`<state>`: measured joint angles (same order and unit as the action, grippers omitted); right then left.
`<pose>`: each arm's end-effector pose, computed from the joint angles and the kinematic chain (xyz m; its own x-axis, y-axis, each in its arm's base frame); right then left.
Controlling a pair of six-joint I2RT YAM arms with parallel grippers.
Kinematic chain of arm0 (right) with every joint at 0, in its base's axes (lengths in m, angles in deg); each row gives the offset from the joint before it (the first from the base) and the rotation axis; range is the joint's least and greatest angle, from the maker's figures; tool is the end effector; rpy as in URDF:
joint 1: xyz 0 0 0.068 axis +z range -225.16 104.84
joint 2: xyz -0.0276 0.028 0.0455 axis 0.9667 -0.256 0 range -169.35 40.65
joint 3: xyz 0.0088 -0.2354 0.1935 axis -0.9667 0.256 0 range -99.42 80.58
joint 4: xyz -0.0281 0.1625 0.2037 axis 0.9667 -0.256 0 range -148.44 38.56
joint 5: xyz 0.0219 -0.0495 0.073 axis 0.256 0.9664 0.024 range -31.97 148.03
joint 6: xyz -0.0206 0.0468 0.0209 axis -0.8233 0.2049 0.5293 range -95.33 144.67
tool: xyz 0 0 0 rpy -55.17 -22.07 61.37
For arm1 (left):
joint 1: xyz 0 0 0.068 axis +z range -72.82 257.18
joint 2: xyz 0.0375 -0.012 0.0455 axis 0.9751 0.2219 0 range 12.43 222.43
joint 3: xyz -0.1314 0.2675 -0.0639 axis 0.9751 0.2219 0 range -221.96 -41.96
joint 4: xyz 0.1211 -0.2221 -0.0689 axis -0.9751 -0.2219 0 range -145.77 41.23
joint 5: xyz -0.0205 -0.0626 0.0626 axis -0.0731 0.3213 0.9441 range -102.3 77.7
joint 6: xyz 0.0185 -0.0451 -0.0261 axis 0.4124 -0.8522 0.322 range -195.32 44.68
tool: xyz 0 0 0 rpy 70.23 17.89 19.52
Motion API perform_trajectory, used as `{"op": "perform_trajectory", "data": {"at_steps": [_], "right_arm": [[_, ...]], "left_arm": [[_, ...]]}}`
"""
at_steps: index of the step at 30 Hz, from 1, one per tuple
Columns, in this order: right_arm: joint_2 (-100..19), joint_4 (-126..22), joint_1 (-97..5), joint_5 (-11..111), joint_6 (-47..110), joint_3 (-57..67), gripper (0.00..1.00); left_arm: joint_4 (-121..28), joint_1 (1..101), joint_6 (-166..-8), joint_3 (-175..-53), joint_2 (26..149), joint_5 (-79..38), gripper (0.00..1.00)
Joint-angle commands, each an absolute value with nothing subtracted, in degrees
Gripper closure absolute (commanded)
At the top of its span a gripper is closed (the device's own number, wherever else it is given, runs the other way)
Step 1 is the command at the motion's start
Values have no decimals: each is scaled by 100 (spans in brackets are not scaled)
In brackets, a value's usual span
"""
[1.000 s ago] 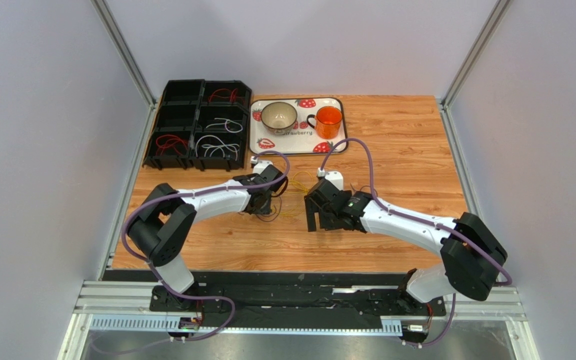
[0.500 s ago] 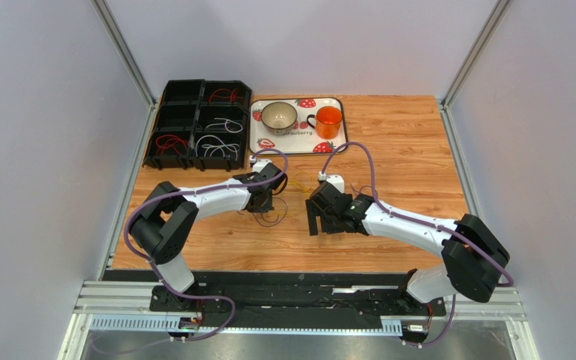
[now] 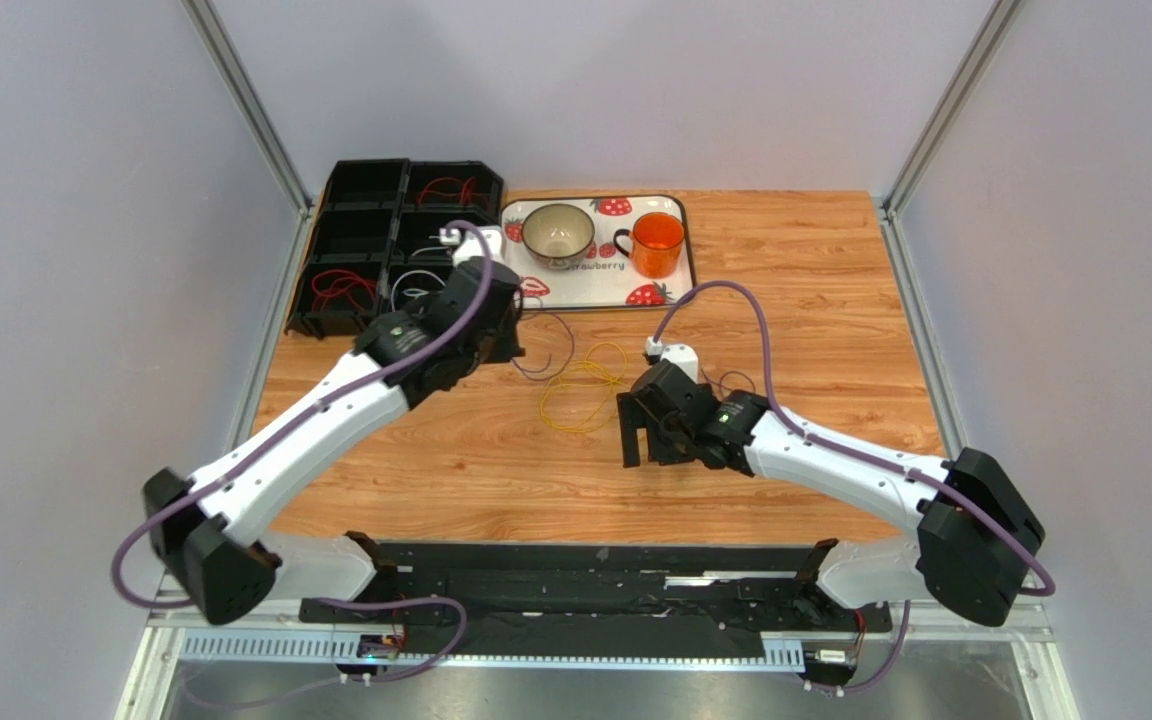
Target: Untangle the cables
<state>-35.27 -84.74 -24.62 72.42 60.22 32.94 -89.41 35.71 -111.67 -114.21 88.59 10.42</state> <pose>0.1630 0.1833 0.2409 -0.8458 -0.1415 -0.5144 -0.2225 0.9699 0.0990 0.2163 -0.1717 0.3687 -0.6632 -0.1436 -0.7346 0.0144 0.9788 -0.2043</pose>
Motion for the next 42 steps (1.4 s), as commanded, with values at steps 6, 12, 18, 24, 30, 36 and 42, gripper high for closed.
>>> {"op": "perform_trajectory", "data": {"at_steps": [6,12,18,24,30,36,42], "right_arm": [[-3221,-8493,-2480,7210,6079,3321,11],[-3265,-8581,-2480,7148,6114,3233,12],[-3257,-8520,-2480,7148,6141,3365,11],[-3327,-8248,-2480,7209,6132,3619,11],[-3520,-8081,-2480,7306,6062,3777,12],[-3775,-7747,-2489,7394,5886,4006,11],[-4144,-7246,-2507,7236,5781,4173,11]], "left_arm": [[-8966,3596,-10976,-10315,7932,110,100],[-8489,3596,-11346,-9329,7852,-343,100],[-8841,3596,-11022,-9750,7773,140,100],[-9262,4252,-10433,-10961,8510,362,100],[-9245,5334,-9809,-12666,9591,-8,100],[-9307,6082,-9413,-14503,11067,-105,100],[-9000,6592,-9254,-15944,12342,-438,100]]}}
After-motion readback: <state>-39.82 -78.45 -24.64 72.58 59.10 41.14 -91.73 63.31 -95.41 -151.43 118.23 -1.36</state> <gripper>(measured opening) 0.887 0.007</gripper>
